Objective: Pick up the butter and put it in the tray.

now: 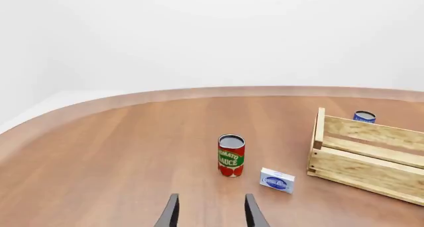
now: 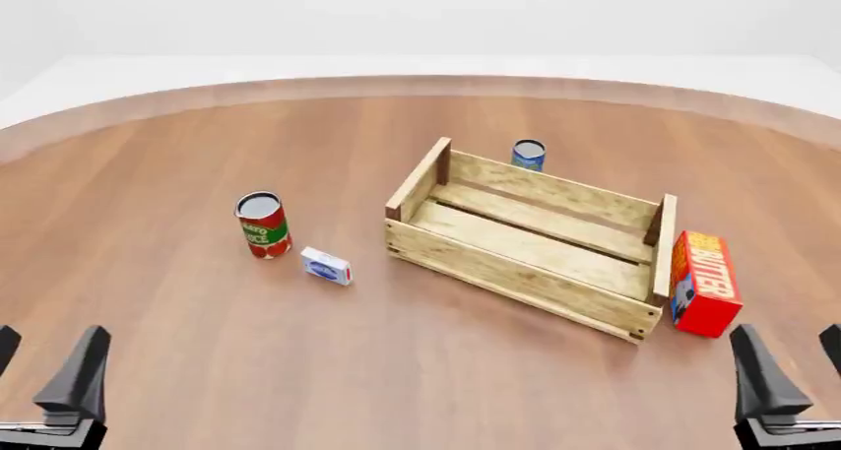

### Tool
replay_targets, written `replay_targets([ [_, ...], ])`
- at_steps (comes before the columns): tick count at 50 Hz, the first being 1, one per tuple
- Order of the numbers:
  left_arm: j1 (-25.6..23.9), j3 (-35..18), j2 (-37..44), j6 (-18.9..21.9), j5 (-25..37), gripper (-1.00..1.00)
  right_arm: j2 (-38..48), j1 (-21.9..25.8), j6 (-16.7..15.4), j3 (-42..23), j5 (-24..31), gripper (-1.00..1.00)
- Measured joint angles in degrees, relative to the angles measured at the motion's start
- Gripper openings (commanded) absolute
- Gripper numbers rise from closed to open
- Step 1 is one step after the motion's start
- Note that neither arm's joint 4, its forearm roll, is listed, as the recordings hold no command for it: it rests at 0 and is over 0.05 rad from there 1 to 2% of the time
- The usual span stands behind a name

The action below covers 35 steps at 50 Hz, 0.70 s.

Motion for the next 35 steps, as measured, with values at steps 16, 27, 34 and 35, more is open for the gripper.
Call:
replay_targets([
  [16, 0.0, 0.0, 0.0, 0.0, 0.0, 1.0, 2.67, -0.3, -0.6, -0.44, -1.96, 1.0],
  [27, 0.0, 0.0, 0.0, 0.0, 0.0, 1.0, 5.52, -1.21, -0.83, -0.47, -4.41, 1.0],
  [34, 0.0, 0.0, 0.0, 0.0, 0.0, 1.0, 7.09, -2.07, -0.86, -0.39, -5.82, 1.0],
  [35, 0.0, 0.0, 0.0, 0.0, 0.0, 1.0, 7.39, -2.21, -0.88, -0.36, -6.08, 1.0],
])
